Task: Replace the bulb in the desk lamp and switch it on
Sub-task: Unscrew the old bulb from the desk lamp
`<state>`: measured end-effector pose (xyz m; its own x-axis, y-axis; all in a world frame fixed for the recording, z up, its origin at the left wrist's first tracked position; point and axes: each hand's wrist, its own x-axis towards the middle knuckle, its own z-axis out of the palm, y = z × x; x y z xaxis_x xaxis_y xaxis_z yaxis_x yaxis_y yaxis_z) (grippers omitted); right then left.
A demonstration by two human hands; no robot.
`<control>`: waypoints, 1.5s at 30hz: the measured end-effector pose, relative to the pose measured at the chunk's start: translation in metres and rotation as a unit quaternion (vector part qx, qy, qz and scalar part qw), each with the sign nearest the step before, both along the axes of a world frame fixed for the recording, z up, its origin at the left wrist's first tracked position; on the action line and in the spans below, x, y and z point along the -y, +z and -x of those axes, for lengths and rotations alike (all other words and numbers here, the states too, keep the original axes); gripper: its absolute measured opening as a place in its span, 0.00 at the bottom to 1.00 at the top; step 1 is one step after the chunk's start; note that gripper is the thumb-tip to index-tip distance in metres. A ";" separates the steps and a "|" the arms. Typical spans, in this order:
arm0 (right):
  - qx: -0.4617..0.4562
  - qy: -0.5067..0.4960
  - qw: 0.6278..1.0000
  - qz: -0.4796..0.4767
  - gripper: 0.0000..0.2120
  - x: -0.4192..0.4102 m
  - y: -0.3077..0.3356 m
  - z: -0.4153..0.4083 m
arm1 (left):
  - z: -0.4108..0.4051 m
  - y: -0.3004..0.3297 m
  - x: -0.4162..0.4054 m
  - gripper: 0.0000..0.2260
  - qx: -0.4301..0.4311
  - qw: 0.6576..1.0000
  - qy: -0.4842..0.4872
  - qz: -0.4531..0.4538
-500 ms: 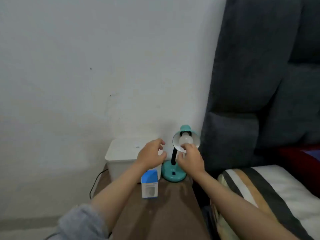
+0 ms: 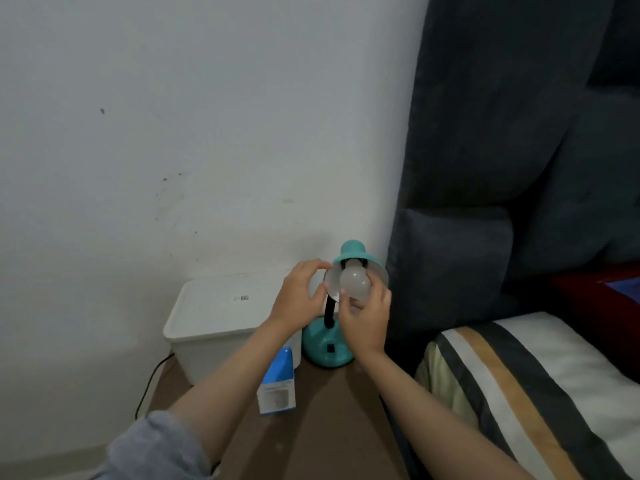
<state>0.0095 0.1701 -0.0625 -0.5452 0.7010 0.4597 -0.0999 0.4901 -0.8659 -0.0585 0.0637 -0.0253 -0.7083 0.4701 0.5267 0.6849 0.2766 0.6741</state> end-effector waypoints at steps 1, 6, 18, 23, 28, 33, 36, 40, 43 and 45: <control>-0.011 -0.005 1.000 0.003 0.24 0.000 -0.001 0.003 | 0.002 0.000 -0.002 0.12 0.006 1.000 -0.001 -0.017; -0.065 -0.037 0.997 0.019 0.22 -0.001 -0.007 0.018 | 0.012 -0.003 -0.009 0.10 -0.002 0.998 -0.019 -0.051; -0.069 -0.029 0.997 -0.028 0.23 -0.002 -0.019 0.020 | 0.021 -0.007 -0.009 0.11 -0.011 0.999 -0.013 -0.038; -0.076 -0.053 0.990 0.104 0.27 0.005 -0.005 0.016 | 0.019 -0.006 -0.011 0.11 0.000 0.999 -0.010 -0.037; -0.061 -0.044 0.996 0.040 0.19 0.000 -0.006 0.018 | 0.018 -0.003 -0.011 0.11 0.021 0.999 0.006 -0.037; -0.056 -0.034 0.998 -0.017 0.19 -0.004 -0.014 0.012 | 0.017 0.001 -0.010 0.10 0.030 0.999 -0.002 -0.025; -0.055 -0.055 0.997 0.029 0.26 0.002 -0.012 0.009 | 0.016 0.001 -0.012 0.10 0.027 0.999 -0.003 -0.022; -0.034 -0.050 0.989 0.132 0.28 0.004 -0.001 0.012 | 0.015 0.001 -0.011 0.10 0.026 0.999 0.001 -0.027; -0.041 -0.036 0.991 0.122 0.23 0.001 -0.001 0.014 | 0.016 0.000 -0.009 0.11 0.029 0.999 0.006 -0.027; -0.039 -0.027 0.995 0.088 0.22 -0.003 -0.004 0.014 | 0.015 0.000 -0.009 0.10 0.024 0.999 0.005 -0.023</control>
<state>-0.0046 0.1728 -0.0662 -0.4723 0.8016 0.3665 -0.1470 0.3383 -0.9295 -0.0739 0.0724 -0.0257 -0.7378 0.4392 0.5126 0.6487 0.2515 0.7183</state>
